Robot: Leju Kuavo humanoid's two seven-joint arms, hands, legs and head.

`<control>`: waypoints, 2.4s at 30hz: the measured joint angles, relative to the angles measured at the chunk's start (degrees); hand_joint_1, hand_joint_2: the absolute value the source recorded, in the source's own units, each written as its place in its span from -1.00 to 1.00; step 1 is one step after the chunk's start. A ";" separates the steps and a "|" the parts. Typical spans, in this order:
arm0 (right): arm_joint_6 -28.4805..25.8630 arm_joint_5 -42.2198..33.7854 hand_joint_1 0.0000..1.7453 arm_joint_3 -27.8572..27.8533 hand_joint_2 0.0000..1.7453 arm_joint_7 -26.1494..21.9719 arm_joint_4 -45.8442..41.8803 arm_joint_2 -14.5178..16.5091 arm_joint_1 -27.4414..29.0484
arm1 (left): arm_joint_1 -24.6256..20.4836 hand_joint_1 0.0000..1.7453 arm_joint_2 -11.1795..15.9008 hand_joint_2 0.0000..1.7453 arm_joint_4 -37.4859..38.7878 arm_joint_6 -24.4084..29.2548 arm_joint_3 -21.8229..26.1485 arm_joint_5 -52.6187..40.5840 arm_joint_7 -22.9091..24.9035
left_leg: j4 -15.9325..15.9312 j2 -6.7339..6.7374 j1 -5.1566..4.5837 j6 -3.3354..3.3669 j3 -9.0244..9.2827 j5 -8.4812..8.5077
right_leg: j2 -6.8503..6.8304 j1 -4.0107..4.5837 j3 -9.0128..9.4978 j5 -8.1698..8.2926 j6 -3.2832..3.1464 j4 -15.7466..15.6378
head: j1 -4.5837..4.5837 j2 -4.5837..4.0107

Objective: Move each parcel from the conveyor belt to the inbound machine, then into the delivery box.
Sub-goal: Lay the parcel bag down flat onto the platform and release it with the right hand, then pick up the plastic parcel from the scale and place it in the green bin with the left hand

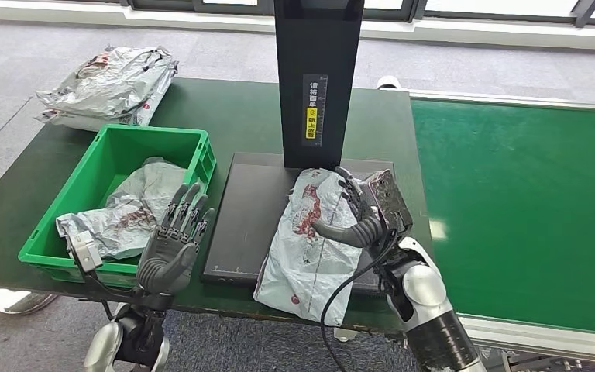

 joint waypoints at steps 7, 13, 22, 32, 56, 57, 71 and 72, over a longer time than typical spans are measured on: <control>5.28 -5.90 -1.00 -1.42 1.00 -4.59 -5.13 -0.57 0.80 | 0.59 -1.00 0.34 1.00 -0.09 0.61 0.00 -0.34 -1.20 | 0.02 -0.01 -0.01 -0.01 0.00 0.00 | 0.00 0.00 -0.04 0.01 0.00 -0.01 | 0.00 -0.02; 5.68 -1.59 -1.00 -3.69 1.00 -8.76 -22.20 -2.36 6.42 | 2.59 -1.00 0.41 1.00 -1.21 1.90 0.03 -6.32 -3.39 | 0.01 0.00 0.00 -0.02 -0.03 -0.09 | 0.00 0.00 -0.07 -0.04 -0.02 -0.03 | 0.00 -0.01; 4.42 3.64 -1.00 -5.82 1.00 -10.10 -35.60 -3.39 12.40 | 3.87 -1.00 0.19 1.00 -3.41 4.04 0.03 -14.75 -4.42 | 0.01 0.05 0.00 -0.01 -0.01 -0.10 | 0.04 0.00 -0.08 -0.05 -0.03 -0.05 | -0.01 -0.01; -0.31 7.00 -1.00 -10.16 1.00 -10.27 -39.56 -3.42 21.91 | 1.68 -1.00 0.50 1.00 -4.79 8.14 -6.69 -54.97 -0.14 | 0.01 0.01 -0.02 0.00 -0.01 -0.10 | 0.01 -0.01 -0.05 -0.03 -0.01 -0.08 | 0.00 -0.02; 8.68 3.03 -1.00 -12.04 1.00 -7.95 -35.85 -1.51 23.62 | -20.61 0.70 5.47 1.00 24.76 3.78 -27.87 -77.84 1.82 | 0.01 0.04 -0.01 -0.04 -0.02 -0.01 | 0.05 -0.01 -0.06 0.06 -0.01 -0.03 | 0.00 -0.01; 8.72 2.99 -1.00 -12.04 1.00 -7.91 -35.83 -1.46 23.62 | -20.93 1.00 5.52 1.00 25.35 3.76 -28.16 -77.85 1.70 | 0.01 0.04 -0.01 -0.04 -0.02 -0.01 | 0.05 -0.01 -0.06 0.06 -0.01 -0.03 | 0.00 -0.01; 9.28 2.60 -1.00 -12.04 1.00 -8.03 -35.82 -1.39 24.53 | -22.97 1.00 6.15 1.00 29.51 3.13 -30.94 -77.55 0.49 | 0.01 0.05 -0.01 -0.04 -0.01 -0.01 | 0.06 -0.01 -0.07 0.06 -0.01 -0.04 | 0.00 -0.01; 9.27 2.52 -1.00 -12.04 1.00 -8.14 -35.82 -1.39 24.66 | -23.07 1.00 6.22 1.00 29.69 3.09 -31.09 -77.46 0.40 | 0.01 0.05 -0.01 -0.04 -0.01 -0.01 | 0.06 -0.01 -0.07 0.06 -0.01 -0.04 | 0.00 -0.01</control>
